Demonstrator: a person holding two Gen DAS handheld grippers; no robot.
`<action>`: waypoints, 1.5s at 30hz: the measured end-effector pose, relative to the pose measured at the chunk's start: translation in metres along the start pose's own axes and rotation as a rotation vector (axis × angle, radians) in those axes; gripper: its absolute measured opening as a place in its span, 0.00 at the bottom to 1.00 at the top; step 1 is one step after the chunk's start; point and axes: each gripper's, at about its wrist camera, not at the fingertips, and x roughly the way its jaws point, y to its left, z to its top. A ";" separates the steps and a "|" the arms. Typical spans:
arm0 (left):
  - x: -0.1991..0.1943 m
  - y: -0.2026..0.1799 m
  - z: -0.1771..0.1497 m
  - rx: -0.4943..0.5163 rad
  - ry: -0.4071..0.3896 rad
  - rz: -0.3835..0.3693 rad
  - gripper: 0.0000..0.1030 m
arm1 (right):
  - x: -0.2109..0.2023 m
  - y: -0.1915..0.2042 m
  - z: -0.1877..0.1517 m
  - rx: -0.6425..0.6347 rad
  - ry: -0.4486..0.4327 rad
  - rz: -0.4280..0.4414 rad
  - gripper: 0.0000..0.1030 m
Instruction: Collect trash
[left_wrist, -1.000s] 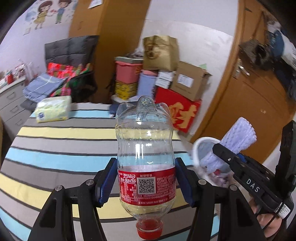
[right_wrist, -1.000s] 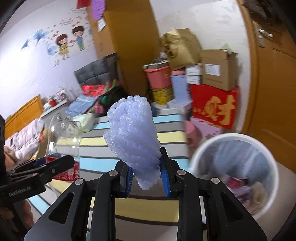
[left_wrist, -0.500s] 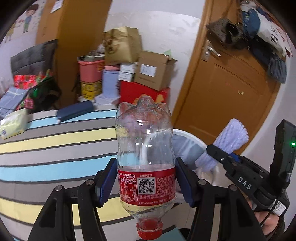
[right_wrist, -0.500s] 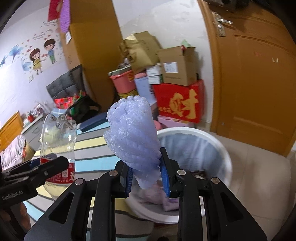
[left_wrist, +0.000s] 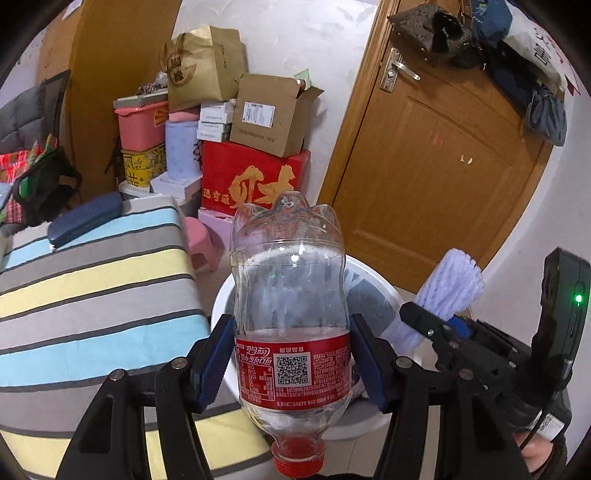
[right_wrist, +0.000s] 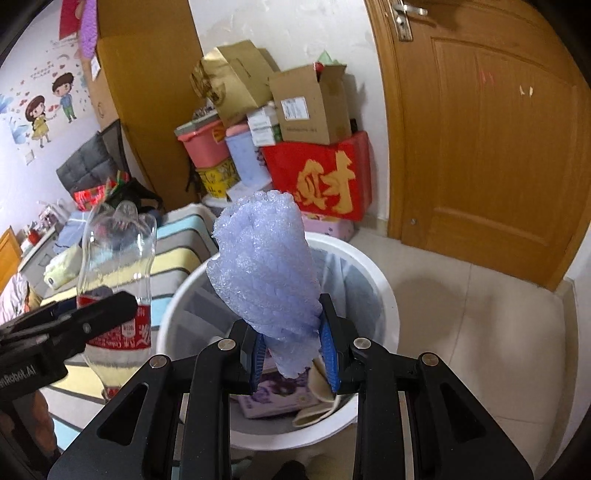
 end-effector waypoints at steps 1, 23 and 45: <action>0.004 -0.001 0.002 0.001 0.003 0.004 0.60 | 0.004 -0.001 0.000 0.000 0.014 0.001 0.26; 0.027 -0.005 0.006 0.018 0.018 0.037 0.66 | 0.002 -0.002 0.006 -0.028 -0.001 -0.053 0.46; -0.064 -0.002 -0.042 0.041 -0.093 0.163 0.66 | -0.049 0.033 -0.009 -0.045 -0.125 -0.031 0.46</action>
